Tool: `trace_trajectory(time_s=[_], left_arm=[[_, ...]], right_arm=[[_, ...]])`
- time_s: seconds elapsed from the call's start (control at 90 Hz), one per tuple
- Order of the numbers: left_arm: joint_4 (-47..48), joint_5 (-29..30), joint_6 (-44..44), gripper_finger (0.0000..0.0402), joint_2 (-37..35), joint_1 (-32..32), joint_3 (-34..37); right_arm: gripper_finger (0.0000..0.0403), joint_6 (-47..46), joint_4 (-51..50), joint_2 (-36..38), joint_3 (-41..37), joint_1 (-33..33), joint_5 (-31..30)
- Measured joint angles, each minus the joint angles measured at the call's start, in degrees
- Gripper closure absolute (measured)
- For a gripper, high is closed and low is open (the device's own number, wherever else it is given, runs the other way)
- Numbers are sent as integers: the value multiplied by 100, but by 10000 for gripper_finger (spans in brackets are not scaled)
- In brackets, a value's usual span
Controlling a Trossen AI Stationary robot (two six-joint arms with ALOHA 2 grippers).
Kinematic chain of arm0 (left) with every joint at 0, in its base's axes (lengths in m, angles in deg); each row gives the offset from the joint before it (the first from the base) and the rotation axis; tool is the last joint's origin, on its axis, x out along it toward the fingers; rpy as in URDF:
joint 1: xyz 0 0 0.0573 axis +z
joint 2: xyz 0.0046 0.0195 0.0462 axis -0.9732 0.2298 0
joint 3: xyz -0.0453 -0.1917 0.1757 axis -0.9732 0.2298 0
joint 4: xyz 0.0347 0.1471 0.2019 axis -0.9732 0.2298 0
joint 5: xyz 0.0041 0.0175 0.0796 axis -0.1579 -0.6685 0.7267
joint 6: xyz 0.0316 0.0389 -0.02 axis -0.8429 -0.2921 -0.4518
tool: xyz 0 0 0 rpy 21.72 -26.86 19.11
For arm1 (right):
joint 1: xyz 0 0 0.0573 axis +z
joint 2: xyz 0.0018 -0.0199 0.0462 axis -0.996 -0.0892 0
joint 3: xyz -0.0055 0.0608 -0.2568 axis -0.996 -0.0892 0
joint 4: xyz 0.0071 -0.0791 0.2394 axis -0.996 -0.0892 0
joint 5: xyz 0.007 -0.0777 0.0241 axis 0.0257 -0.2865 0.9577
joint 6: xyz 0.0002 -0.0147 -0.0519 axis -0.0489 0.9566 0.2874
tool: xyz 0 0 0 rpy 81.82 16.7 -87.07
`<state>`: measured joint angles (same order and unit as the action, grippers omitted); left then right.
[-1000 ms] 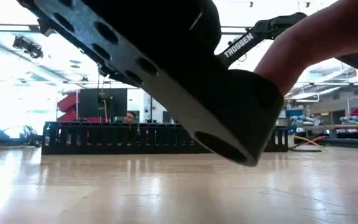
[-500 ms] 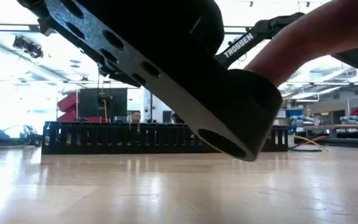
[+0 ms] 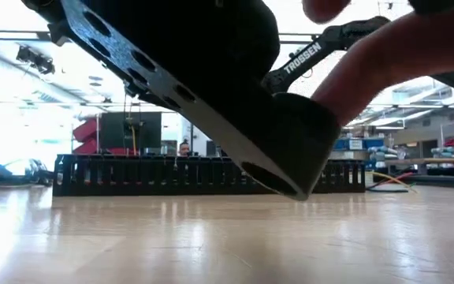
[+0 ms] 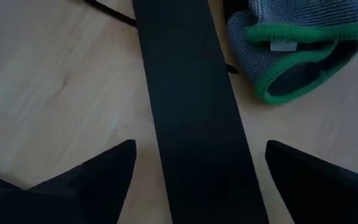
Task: Ziptie cables
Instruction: Close the black cable duct
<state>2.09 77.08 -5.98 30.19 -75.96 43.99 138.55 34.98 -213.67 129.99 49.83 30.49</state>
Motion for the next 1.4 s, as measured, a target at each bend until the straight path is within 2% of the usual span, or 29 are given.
trace_trajectory(time_s=[0.422, 0.589, 1.4], left_arm=[[2, 0, 41, 37, 2, 1, 0], [2, 0, 43, 37, 1, 0, 0], [1, -62, 48, 37, 0, 0, 0]], right_arm=[[55, 4, -187, -69, -9, -104, 182], [57, -31, -90, -72, -9, -175, -23], [57, -50, -110, -72, -9, -223, -55]])
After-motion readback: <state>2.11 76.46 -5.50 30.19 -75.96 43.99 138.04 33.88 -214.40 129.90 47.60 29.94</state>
